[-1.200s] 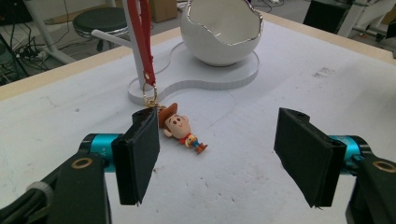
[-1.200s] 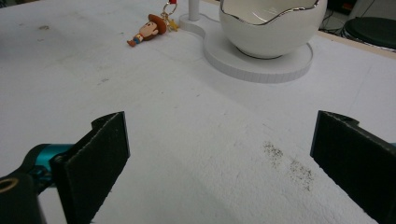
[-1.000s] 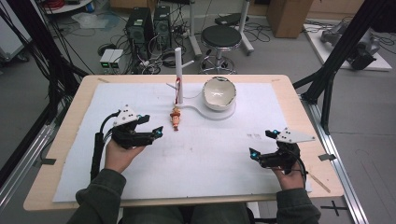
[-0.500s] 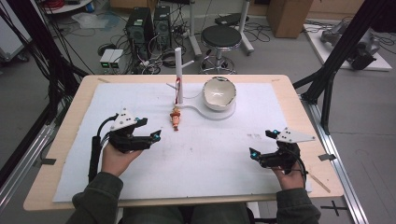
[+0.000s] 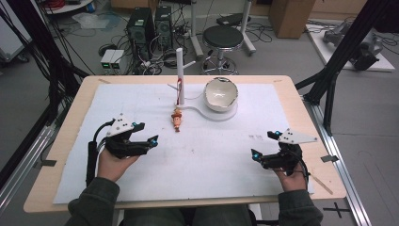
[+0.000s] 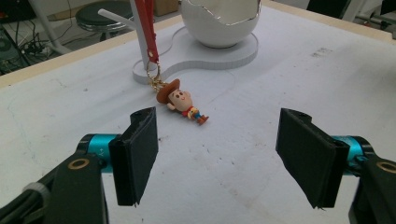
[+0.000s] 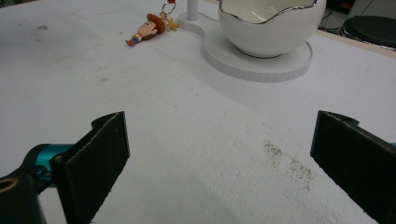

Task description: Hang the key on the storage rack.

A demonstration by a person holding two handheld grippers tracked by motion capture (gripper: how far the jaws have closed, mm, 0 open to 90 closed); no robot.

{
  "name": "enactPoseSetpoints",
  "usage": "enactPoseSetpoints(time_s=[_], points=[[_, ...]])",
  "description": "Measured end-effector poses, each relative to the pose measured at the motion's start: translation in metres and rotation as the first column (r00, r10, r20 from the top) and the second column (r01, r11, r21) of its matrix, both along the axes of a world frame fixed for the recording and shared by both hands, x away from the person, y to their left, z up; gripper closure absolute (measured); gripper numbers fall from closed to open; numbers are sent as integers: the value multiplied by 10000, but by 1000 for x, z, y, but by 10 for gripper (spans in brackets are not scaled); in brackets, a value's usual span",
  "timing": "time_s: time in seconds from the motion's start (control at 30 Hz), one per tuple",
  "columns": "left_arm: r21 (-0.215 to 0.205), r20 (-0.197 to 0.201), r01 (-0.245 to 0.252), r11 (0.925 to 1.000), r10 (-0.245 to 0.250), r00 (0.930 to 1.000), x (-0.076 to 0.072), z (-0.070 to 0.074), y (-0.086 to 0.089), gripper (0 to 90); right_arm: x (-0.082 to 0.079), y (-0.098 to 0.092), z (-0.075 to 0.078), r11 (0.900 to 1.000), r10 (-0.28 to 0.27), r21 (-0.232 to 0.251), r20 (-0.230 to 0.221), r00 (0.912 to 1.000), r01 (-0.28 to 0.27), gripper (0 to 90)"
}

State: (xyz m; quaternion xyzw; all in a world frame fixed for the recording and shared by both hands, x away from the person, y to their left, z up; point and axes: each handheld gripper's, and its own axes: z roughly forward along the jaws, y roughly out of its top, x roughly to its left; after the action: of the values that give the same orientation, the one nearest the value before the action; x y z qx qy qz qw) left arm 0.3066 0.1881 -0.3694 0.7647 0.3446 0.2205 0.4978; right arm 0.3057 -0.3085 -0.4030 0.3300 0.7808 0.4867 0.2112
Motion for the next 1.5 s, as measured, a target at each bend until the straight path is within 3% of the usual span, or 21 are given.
enactPoseSetpoints(time_s=[0.77,1.5], points=[[103,-112,-146,9998,147,9998,-20,-12,26,292,1,3,-2,10000,-29,-84,-162,9999,28,35],[6,-51,-160,9999,160,9999,-36,-17,37,283,1,3,-2,9999,-36,-104,-164,9999,34,35]])
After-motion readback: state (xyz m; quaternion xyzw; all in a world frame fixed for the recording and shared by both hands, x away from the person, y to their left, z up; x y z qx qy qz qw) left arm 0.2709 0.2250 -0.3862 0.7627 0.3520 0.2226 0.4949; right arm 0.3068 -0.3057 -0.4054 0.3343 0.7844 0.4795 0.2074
